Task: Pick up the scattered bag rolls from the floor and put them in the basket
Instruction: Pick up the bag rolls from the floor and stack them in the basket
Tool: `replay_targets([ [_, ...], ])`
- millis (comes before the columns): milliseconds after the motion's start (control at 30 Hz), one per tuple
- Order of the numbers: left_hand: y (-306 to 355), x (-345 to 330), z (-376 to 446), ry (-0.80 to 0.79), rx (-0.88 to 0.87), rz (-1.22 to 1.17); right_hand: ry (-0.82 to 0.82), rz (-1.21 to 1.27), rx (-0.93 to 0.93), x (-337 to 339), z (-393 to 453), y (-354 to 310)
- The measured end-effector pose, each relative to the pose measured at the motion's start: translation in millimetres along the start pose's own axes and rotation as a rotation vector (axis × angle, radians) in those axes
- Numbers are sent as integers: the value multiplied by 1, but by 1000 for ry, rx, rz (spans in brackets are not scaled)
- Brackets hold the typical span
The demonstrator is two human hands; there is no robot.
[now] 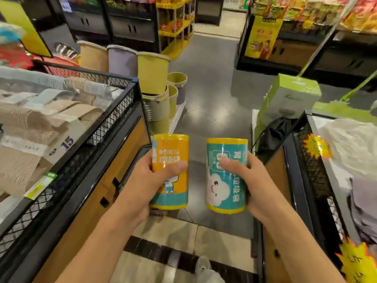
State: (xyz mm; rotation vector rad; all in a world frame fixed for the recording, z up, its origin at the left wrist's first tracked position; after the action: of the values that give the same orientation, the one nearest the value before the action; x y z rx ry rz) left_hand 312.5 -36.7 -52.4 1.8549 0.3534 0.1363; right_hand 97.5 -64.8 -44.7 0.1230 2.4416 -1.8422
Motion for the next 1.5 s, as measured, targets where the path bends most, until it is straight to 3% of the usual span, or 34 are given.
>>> replay_targets([
  [300,19,-23,111,225,35,-111,-191,-104,-86,-26,166,-28],
  [667,8,38,250,546,111,-288,-439,-288,-186,-144,328,-9],
  [900,-38,63,319,710,208,-357,-559,-414,-275,-212,416,38],
  [1067,-104,75,377,858,278,-433,-626,-489,-359,-248,489,120],
  [1367,-306,93,502,1108,408,-526,-787,-659,-452,-275,605,342],
  [1500,-395,92,541,1116,451,-571,-813,-745,-460,-275,640,430],
])
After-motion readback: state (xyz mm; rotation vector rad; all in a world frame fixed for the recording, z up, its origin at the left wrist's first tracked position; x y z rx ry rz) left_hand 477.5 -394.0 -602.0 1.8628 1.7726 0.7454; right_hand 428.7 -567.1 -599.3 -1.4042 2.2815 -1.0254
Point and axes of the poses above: each hand's wrist, its own z-axis towards the middle knuckle, its own x-axis out of the back of the hand, y = z × x, the point moved 5 cm from there along z, towards the middle knuckle, and after that the axes turned 10 degrees about y, right-handed, at the moved point
